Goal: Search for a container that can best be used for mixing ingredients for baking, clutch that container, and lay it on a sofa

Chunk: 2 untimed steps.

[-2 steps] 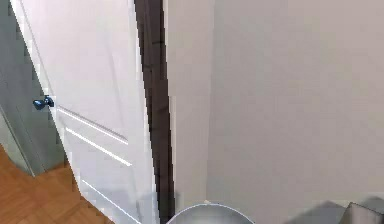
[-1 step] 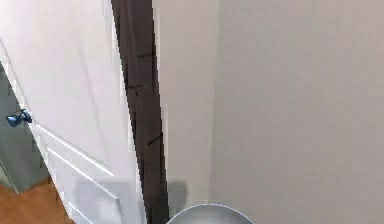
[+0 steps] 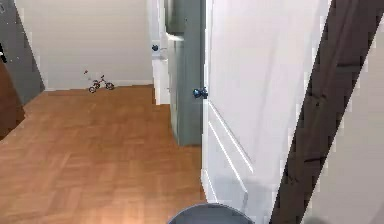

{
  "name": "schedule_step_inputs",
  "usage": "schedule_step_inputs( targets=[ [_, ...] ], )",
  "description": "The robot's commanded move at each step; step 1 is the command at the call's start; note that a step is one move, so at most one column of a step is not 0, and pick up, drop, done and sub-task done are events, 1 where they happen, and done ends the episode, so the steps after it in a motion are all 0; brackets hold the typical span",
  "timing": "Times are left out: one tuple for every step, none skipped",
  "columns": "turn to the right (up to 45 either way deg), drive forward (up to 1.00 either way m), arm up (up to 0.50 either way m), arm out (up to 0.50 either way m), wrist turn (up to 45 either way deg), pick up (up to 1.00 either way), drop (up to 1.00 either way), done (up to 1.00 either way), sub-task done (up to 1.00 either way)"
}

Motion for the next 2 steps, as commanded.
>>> schedule_step_inputs(
  targets=[
    [-42.0, 0.0, 0.0, 0.0, 0.0, 0.0, 0.0, 0.0, 0.0],
    [0.0, 0.1, 0.0, 0.0, 0.0, 0.0, 0.0, 0.0, 0.0]
  ],
)
